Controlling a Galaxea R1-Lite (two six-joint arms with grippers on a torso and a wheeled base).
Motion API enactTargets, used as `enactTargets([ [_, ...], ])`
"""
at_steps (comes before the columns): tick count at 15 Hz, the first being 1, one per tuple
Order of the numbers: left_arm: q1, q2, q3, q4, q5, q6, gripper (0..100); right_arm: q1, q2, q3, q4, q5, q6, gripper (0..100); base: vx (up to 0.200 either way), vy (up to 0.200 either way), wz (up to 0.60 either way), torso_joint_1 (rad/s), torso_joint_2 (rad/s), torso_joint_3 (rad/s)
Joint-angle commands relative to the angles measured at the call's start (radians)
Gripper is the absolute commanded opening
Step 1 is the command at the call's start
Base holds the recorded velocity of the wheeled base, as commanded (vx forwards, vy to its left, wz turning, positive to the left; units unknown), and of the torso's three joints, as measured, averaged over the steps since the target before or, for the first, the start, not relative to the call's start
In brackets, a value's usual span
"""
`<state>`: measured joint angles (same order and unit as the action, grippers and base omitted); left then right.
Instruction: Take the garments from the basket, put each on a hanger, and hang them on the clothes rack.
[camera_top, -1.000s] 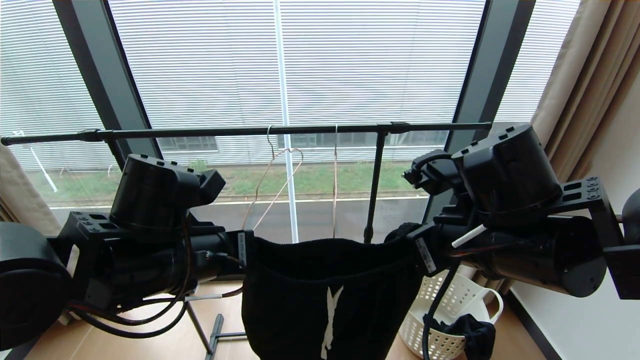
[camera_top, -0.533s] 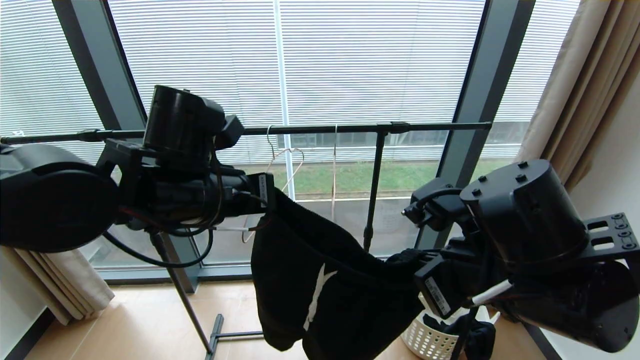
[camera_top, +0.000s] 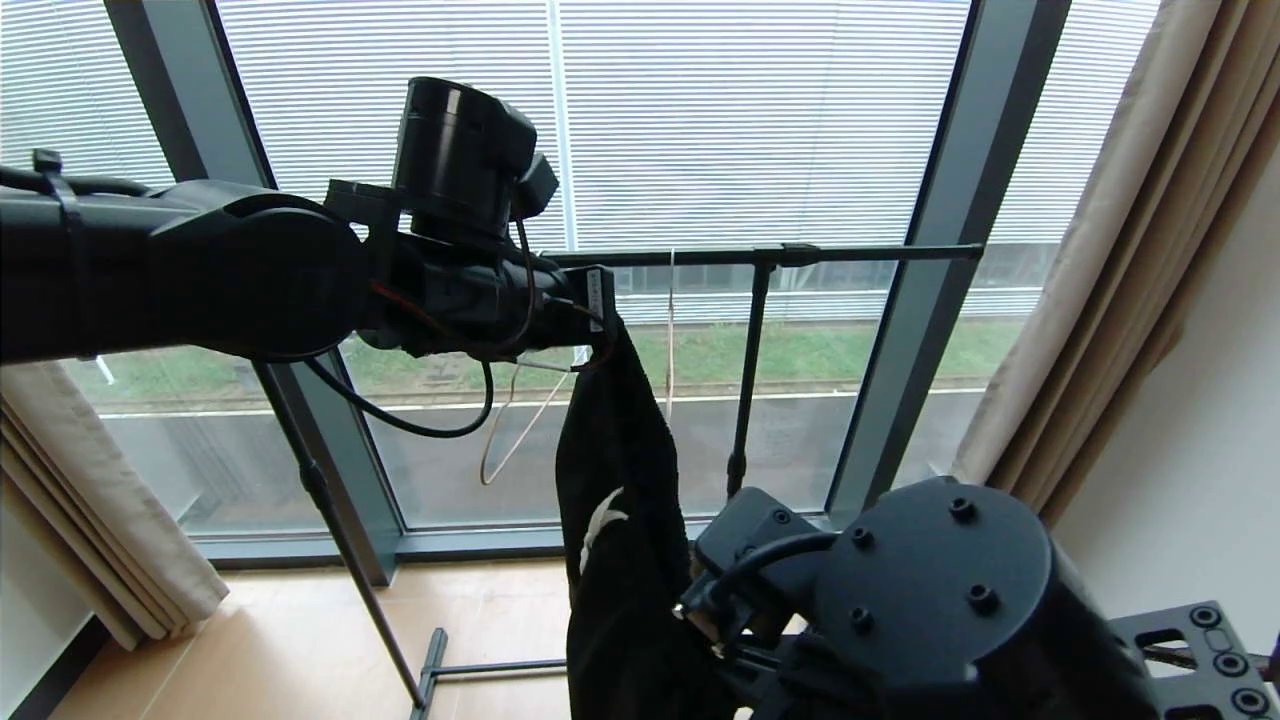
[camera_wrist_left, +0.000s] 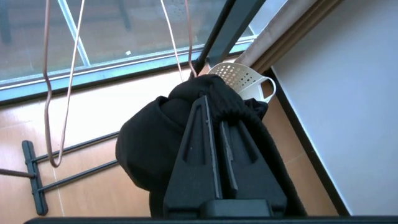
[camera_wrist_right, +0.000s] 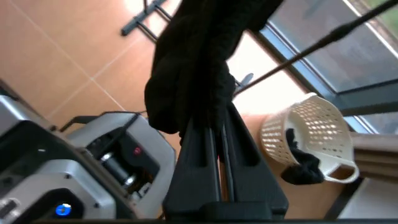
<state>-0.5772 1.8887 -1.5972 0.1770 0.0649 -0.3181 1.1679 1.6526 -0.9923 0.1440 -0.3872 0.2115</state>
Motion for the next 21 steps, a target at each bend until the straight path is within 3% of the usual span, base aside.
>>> enactTargets([
  [1, -0.01, 0.02, -0.021, -0.001, 0.001, -0.001, 0, 0.081, 0.118, -0.097, -0.018, 0.002, 0.078, 0, 0.0, 0.0, 0.0, 0.0, 0.0, 0.0],
  [2, -0.013, 0.02, -0.02, 0.001, 0.001, -0.001, 0, 0.088, 0.144, -0.131, -0.018, 0.004, 0.106, 0, 0.0, 0.0, 0.0, 0.0, 0.0, 0.0],
  [4, -0.015, 0.018, -0.018, 0.022, 0.004, -0.001, 0, 0.092, 0.219, -0.23, -0.017, -0.001, 0.247, 0, 0.0, 0.0, 0.0, 0.0, 0.0, 0.0],
  [8, -0.016, 0.009, -0.017, 0.032, 0.036, -0.001, 0, 0.062, 0.211, -0.229, -0.038, -0.005, 0.29, 0, 0.0, 0.0, 0.0, 0.0, 0.0, 0.0],
  [11, -0.01, -0.011, -0.017, 0.053, 0.039, 0.002, 0, 0.012, 0.115, -0.154, -0.029, -0.009, 0.278, 0, 0.0, 0.0, 0.0, 0.0, 0.0, 0.0],
  [13, 0.01, -0.048, -0.018, 0.128, 0.039, 0.06, 0, -0.063, 0.012, -0.043, -0.026, -0.036, 0.229, 0, 0.0, 0.0, 0.0, 0.0, 0.0, 0.0],
  [15, 0.028, -0.076, 0.006, 0.165, 0.039, 0.122, 0, -0.162, -0.004, 0.011, -0.018, -0.121, 0.175, 0, 0.0, 0.0, 0.0, 0.0, 0.0, 0.0],
  [16, 0.037, -0.088, 0.025, 0.183, 0.039, 0.148, 0, -0.201, 0.001, 0.014, -0.015, -0.163, 0.155, 0, 0.0, 0.0, 0.0, 0.0, 0.0, 0.0],
  [18, 0.054, -0.114, 0.066, 0.219, 0.047, 0.215, 0, -0.309, 0.029, 0.0, -0.021, -0.17, 0.105, 0, 0.0, 0.0, 0.0, 0.0, 0.0, 0.0],
  [21, 0.054, -0.23, 0.23, 0.223, 0.052, 0.292, 0, -0.422, 0.119, -0.127, -0.024, -0.17, 0.068, 0, 0.0, 0.0, 0.0, 0.0, 0.0, 0.0],
])
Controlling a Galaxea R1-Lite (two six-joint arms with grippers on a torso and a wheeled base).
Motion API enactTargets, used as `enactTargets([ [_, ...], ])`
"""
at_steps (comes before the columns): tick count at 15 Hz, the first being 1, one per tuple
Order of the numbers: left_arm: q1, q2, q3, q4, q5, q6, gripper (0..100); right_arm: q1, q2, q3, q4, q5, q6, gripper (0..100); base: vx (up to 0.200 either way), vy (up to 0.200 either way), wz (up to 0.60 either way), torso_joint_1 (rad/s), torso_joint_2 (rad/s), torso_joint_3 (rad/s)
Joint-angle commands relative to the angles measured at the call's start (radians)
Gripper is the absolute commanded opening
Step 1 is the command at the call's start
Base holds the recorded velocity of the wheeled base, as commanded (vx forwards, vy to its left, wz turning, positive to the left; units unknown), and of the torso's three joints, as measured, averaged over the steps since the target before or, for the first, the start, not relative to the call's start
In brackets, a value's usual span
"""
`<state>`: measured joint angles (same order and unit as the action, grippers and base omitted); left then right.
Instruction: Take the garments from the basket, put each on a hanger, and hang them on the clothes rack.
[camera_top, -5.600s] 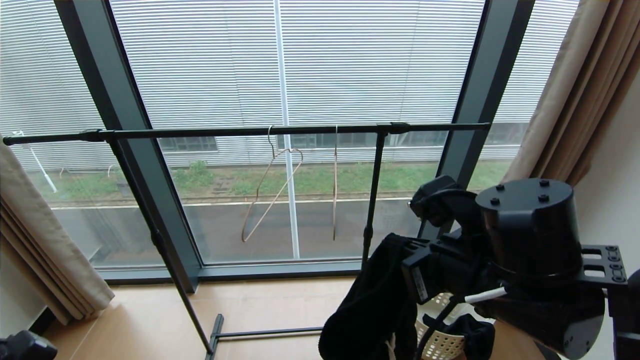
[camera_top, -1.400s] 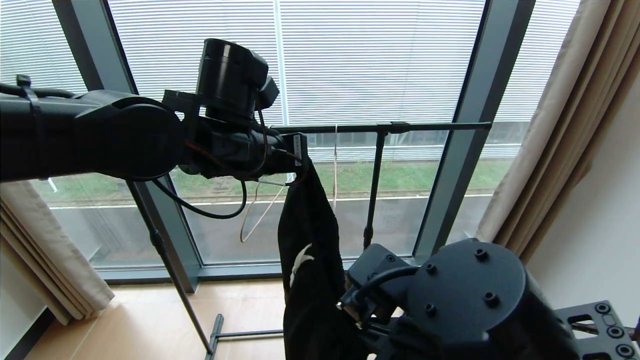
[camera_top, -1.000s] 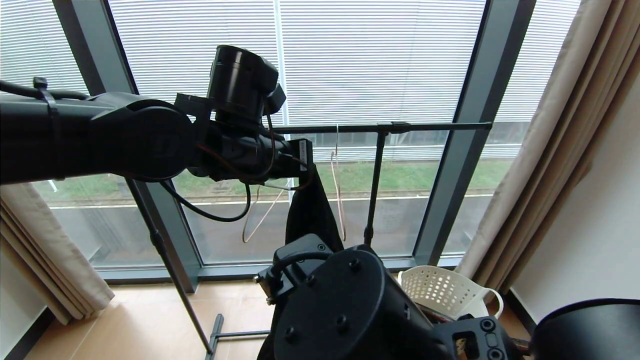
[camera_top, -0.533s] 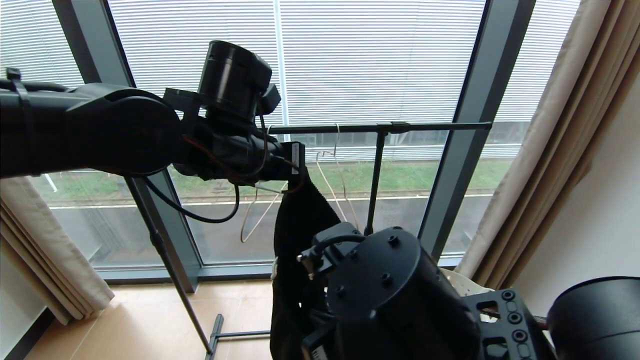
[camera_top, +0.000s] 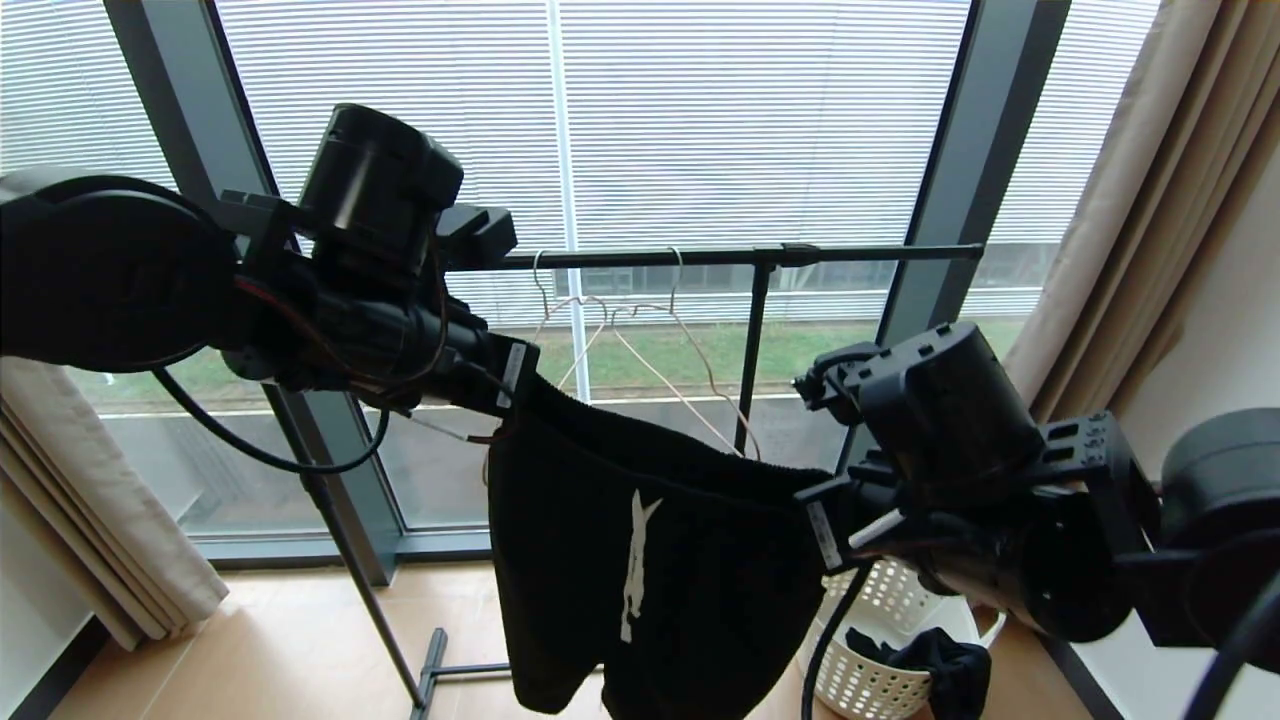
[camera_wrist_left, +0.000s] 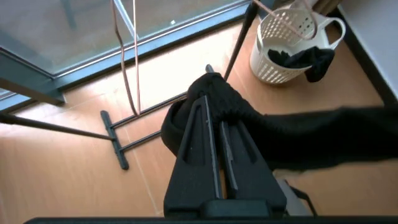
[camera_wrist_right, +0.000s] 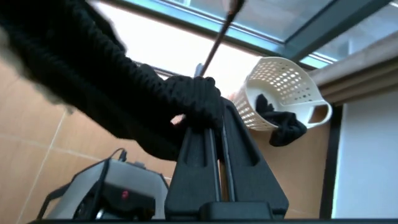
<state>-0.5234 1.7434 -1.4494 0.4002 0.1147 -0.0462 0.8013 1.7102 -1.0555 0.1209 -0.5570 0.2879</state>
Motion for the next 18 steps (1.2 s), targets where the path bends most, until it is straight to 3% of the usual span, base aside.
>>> enactTargets([
  [1, -0.001, -0.091, 0.09, 0.0, 0.002, 0.02, 0, -0.057, 0.065, -0.07, -0.001, 0.0, -0.009, 0, 0.0, 0.0, 0.0, 0.0, 0.0, 0.0],
  [2, -0.027, -0.159, 0.211, 0.0, 0.002, 0.023, 0, -0.065, 0.12, -0.181, 0.003, 0.0, -0.012, 0, 0.0, 0.0, 0.0, 0.0, 0.0, 0.0],
  [5, -0.115, -0.265, 0.443, -0.004, -0.003, 0.02, 0, -0.065, 0.224, -0.374, 0.008, 0.002, -0.049, 0, 0.0, 0.0, 0.0, 0.0, 0.0, 0.0],
  [7, -0.227, -0.298, 0.555, -0.008, -0.004, 0.002, 0, -0.053, 0.313, -0.517, 0.025, 0.002, -0.059, 0, 0.0, 0.0, 0.0, 0.0, 0.0, 0.0],
  [9, -0.303, -0.301, 0.578, -0.014, -0.006, -0.05, 0, -0.031, 0.362, -0.613, 0.072, 0.002, -0.059, 0, 0.0, 0.0, 0.0, 0.0, 0.0, 0.0],
  [10, -0.382, -0.298, 0.573, -0.015, -0.006, -0.132, 0, -0.013, 0.41, -0.698, 0.088, 0.003, -0.059, 0, 0.0, 0.0, 0.0, 0.0, 0.0, 0.0],
  [12, -0.445, -0.294, 0.558, -0.027, -0.007, -0.185, 0, 0.01, 0.453, -0.779, 0.089, 0.005, -0.059, 0, 0.0, 0.0, 0.0, 0.0, 0.0, 0.0],
  [15, -0.498, -0.265, 0.55, -0.112, -0.007, -0.259, 0, 0.036, 0.493, -0.831, 0.088, 0.008, -0.055, 0, 0.0, 0.0, 0.0, 0.0, 0.0, 0.0],
  [18, -0.507, -0.217, 0.54, -0.162, -0.007, -0.27, 0, 0.052, 0.496, -0.83, 0.086, 0.008, -0.052, 0, 0.0, 0.0, 0.0, 0.0, 0.0, 0.0],
])
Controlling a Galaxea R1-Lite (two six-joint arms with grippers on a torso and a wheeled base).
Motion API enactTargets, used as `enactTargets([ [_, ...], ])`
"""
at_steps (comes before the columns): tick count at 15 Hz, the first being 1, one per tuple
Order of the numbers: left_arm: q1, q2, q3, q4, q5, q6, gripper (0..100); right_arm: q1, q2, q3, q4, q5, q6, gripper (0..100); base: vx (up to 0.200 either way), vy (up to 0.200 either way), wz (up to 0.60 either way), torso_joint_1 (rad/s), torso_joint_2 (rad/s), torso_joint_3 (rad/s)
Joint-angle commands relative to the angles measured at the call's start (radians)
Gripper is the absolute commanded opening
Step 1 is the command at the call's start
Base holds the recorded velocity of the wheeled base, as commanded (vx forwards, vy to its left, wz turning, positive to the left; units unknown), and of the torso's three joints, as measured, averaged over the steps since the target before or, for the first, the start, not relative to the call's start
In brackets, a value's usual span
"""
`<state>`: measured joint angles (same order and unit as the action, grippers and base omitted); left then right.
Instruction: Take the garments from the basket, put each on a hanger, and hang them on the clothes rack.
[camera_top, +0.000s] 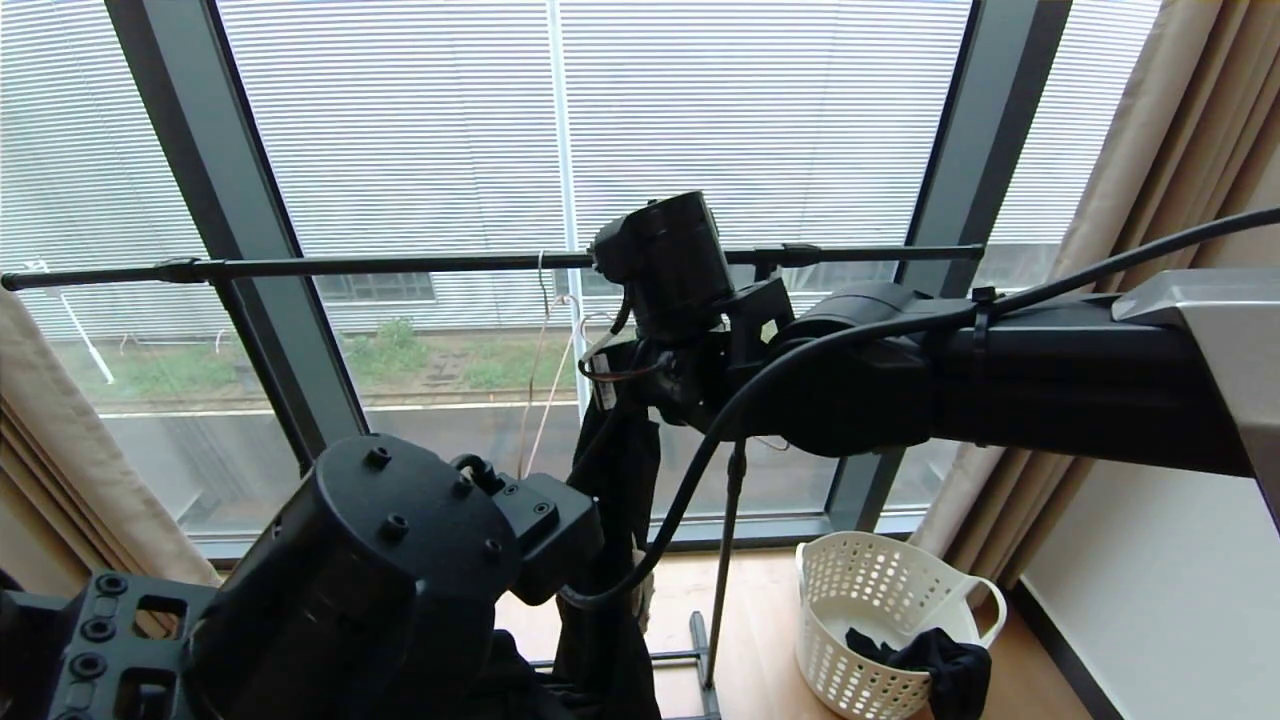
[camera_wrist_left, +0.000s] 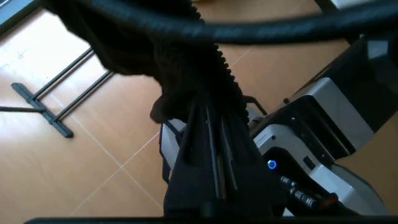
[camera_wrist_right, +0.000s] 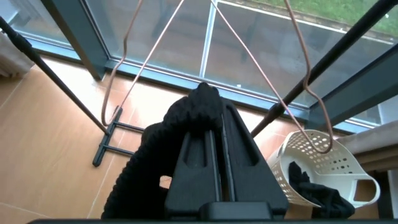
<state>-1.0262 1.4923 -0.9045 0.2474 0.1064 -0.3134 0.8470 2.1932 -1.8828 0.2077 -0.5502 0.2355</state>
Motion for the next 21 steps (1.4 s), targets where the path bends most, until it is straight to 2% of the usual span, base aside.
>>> enactTargets([
  [1, -0.005, 0.04, -0.007, -0.016, 0.001, -0.007, 0, 0.007, 0.011, -0.002, -0.001, 0.001, 0.001, 0, 0.0, 0.0, 0.0, 0.0, 0.0, 0.0],
  [4, -0.003, 0.055, -0.008, -0.042, 0.004, -0.024, 0, 0.012, 0.002, 0.019, 0.002, 0.001, 0.033, 0, 0.0, 0.0, 0.0, 0.0, 0.0, 0.0],
  [6, 0.015, 0.04, 0.029, -0.04, 0.012, -0.035, 0, 0.004, -0.023, 0.065, 0.002, 0.0, 0.059, 0, 0.0, 0.0, 0.0, 0.0, 0.0, 0.0],
  [10, 0.201, -0.006, 0.07, -0.04, 0.009, -0.016, 0, -0.068, -0.174, 0.269, -0.008, 0.0, 0.068, 0, 0.0, 0.0, 0.0, 0.0, 0.0, 0.0],
  [12, 0.336, 0.016, 0.065, -0.051, 0.001, 0.089, 0, -0.083, -0.267, 0.386, -0.008, -0.002, 0.067, 0, 0.0, 0.0, 0.0, 0.0, 0.0, 0.0],
  [13, 0.383, 0.045, 0.053, -0.091, 0.001, 0.129, 0, -0.085, -0.316, 0.445, -0.008, -0.002, 0.064, 0, 0.0, 0.0, 0.0, 0.0, 0.0, 0.0],
  [15, 0.449, 0.121, 0.009, -0.188, 0.001, 0.154, 0, -0.085, -0.405, 0.557, -0.008, -0.002, 0.061, 0, 0.0, 0.0, 0.0, 0.0, 0.0, 0.0],
  [16, 0.468, 0.155, -0.028, -0.198, 0.001, 0.166, 0, -0.083, -0.437, 0.605, -0.008, -0.004, 0.061, 0, 0.0, 0.0, 0.0, 0.0, 0.0, 0.0],
  [17, 0.472, 0.167, -0.047, -0.2, 0.001, 0.168, 0, -0.082, -0.449, 0.626, -0.01, -0.004, 0.062, 0, 0.0, 0.0, 0.0, 0.0, 0.0, 0.0],
  [18, 0.477, 0.212, -0.116, -0.211, 0.001, 0.171, 0, -0.059, -0.483, 0.7, -0.025, -0.007, 0.068, 0, 0.0, 0.0, 0.0, 0.0, 0.0, 0.0],
  [21, 0.469, 0.269, -0.244, -0.223, 0.001, 0.181, 0, -0.032, -0.495, 0.812, -0.082, -0.011, 0.068, 0, 0.0, 0.0, 0.0, 0.0, 0.0, 0.0],
])
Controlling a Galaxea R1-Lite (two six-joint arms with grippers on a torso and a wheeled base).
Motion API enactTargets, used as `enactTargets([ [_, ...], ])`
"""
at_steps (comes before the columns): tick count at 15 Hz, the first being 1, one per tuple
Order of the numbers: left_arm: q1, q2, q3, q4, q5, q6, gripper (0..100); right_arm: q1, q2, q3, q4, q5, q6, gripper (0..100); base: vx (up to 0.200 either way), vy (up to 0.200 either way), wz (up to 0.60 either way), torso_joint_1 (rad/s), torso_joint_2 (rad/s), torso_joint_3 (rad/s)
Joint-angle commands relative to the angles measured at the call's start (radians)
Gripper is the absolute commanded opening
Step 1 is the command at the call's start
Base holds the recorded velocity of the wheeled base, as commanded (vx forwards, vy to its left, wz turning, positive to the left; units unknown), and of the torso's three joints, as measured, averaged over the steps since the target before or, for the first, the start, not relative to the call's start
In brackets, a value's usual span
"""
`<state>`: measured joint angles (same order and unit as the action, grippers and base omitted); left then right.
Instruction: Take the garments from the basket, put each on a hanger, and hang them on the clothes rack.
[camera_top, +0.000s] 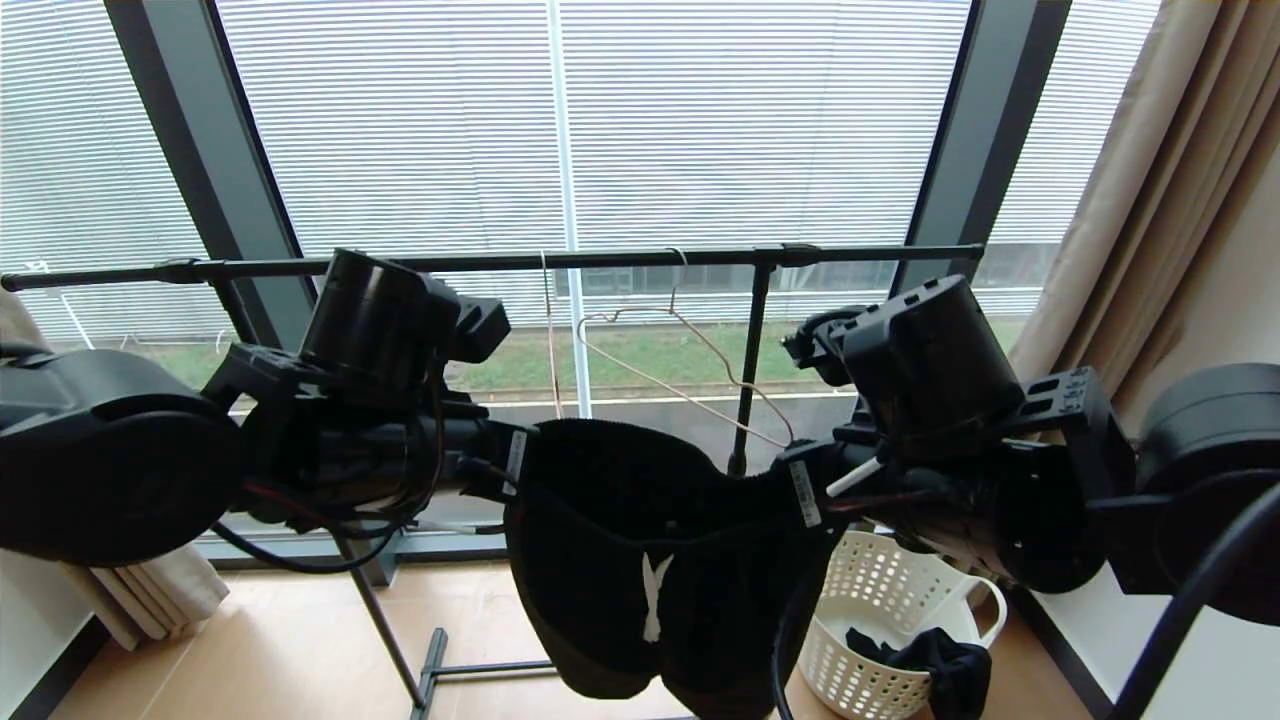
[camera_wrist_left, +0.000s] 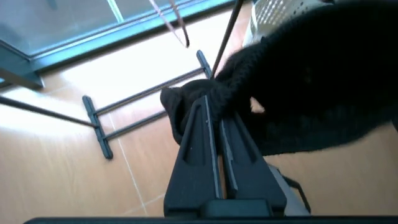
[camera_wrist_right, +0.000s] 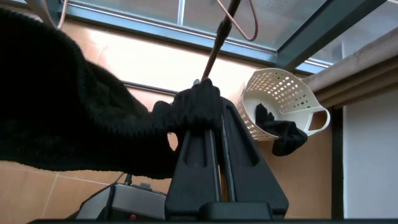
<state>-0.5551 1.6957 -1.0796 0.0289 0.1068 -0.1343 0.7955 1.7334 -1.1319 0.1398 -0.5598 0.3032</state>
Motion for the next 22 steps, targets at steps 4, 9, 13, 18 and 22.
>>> enactTargets([
  [4, -0.031, 0.104, -0.168, -0.001, 0.004, 0.001, 0, 0.031, -0.032, 0.139, -0.032, 0.003, 0.004, 100, 0.0, 0.0, 0.0, 0.0, 0.0, 0.0],
  [9, -0.071, 0.104, -0.249, 0.0, 0.007, 0.002, 0, 0.087, -0.028, 0.363, -0.195, 0.11, -0.027, 100, 0.0, 0.0, 0.0, 0.0, 0.0, 0.0],
  [13, -0.074, 0.102, -0.263, 0.0, 0.01, 0.001, 0, 0.093, -0.071, 0.547, -0.453, 0.222, -0.213, 100, 0.0, 0.0, 0.0, 0.0, 0.0, 0.0],
  [18, -0.074, 0.102, -0.295, 0.002, 0.014, 0.001, 0, 0.068, -0.107, 0.673, -0.712, 0.406, -0.355, 100, 0.0, 0.0, 0.0, 0.0, 0.0, 0.0],
  [22, -0.083, 0.101, -0.28, 0.002, 0.025, -0.001, 0, 0.07, -0.041, 0.54, -0.76, 0.422, -0.355, 100, 0.0, 0.0, 0.0, 0.0, 0.0, 0.0],
])
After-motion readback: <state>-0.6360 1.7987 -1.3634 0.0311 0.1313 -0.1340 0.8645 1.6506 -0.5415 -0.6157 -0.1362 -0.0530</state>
